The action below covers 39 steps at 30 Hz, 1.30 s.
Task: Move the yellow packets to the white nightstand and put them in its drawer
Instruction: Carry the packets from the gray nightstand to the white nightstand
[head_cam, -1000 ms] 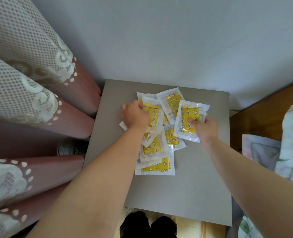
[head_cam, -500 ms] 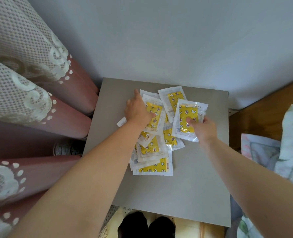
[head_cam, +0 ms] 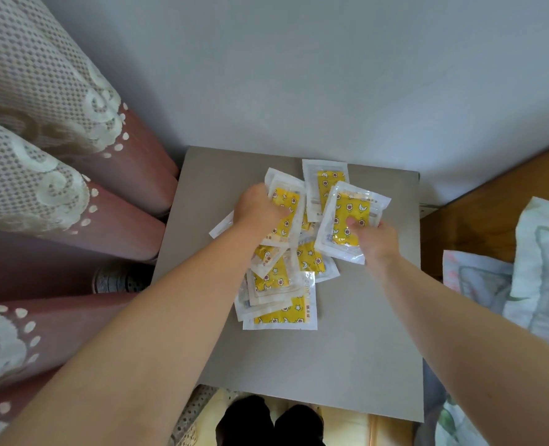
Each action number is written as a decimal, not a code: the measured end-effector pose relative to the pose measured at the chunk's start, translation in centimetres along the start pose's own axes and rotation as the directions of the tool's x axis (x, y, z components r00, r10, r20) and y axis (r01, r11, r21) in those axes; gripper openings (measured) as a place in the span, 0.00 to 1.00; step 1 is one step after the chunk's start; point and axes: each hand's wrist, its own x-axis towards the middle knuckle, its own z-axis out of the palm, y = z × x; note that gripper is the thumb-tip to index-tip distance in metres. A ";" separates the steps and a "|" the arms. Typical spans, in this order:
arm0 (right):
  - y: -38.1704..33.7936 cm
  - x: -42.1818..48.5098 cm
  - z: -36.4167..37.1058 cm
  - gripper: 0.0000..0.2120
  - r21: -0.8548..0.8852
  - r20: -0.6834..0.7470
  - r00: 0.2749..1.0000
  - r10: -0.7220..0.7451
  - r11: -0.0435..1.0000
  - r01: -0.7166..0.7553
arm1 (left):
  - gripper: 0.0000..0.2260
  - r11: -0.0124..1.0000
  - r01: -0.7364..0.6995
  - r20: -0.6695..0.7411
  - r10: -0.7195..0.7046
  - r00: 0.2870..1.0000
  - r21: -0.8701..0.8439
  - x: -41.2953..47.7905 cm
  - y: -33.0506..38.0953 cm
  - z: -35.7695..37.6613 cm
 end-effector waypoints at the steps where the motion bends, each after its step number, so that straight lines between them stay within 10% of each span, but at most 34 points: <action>1: -0.1 0.1 -0.1 0.07 0.009 0.009 1.000 0.030 1.000 -0.030 | 0.11 0.998 -0.002 0.013 0.003 1.000 -0.066 -0.1 -0.2 -0.2; 9: -2.3 -1.8 -3.9 0.23 0.310 0.418 0.898 0.138 0.907 -0.284 | 0.12 0.886 0.073 0.097 -0.032 0.995 -0.458 -3.9 -0.3 -1.6; 13: -3.2 -6.1 -4.5 0.12 0.217 0.512 0.855 0.083 0.950 -0.222 | 0.10 0.825 0.108 0.127 -0.045 0.991 -0.554 -8.3 0.2 -1.9; 25: 0.8 -19.7 -7.5 0.11 0.204 0.385 0.901 0.201 0.933 -0.296 | 0.11 0.542 0.360 0.374 -0.090 0.923 -0.760 -23.3 -0.5 -4.5; 39: 18.4 -41.0 -12.3 0.13 0.643 0.292 0.918 0.267 0.656 -0.395 | 0.12 0.799 0.292 0.576 0.081 0.813 -0.525 -39.5 -10.9 -3.5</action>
